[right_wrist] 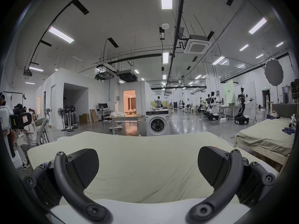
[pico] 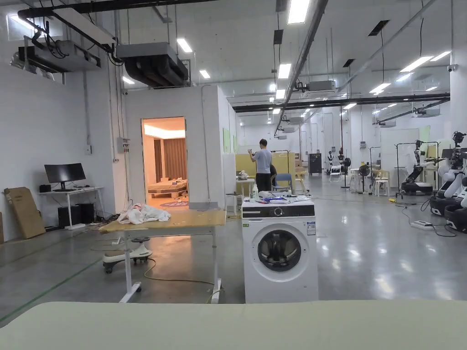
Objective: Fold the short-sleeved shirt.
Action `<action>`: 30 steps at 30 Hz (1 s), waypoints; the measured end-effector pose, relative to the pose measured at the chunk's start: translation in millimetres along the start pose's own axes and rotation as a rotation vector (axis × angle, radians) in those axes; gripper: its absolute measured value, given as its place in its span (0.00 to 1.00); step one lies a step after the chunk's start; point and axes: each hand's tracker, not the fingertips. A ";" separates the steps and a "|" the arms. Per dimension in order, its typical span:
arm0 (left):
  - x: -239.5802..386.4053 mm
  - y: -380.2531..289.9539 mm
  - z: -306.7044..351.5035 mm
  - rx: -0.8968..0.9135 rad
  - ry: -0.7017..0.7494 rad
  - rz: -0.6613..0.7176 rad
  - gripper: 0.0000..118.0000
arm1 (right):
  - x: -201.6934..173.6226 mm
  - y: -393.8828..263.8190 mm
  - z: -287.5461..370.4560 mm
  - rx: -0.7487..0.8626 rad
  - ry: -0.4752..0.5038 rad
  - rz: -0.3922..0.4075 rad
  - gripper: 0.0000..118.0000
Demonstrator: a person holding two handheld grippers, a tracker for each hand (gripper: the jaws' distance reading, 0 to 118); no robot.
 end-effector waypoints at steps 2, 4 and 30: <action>-2.2 0.9 -0.9 -0.002 0.000 0.019 1.00 | 0.5 -0.1 0.8 0.005 -0.011 0.003 1.00; -4.2 2.1 -1.8 -0.003 -0.007 0.039 1.00 | 2.1 0.5 1.4 0.009 -0.009 -0.006 1.00; -2.6 -6.1 -9.2 -0.063 -0.047 0.072 1.00 | 6.1 1.4 -8.1 -0.067 -0.003 -0.091 1.00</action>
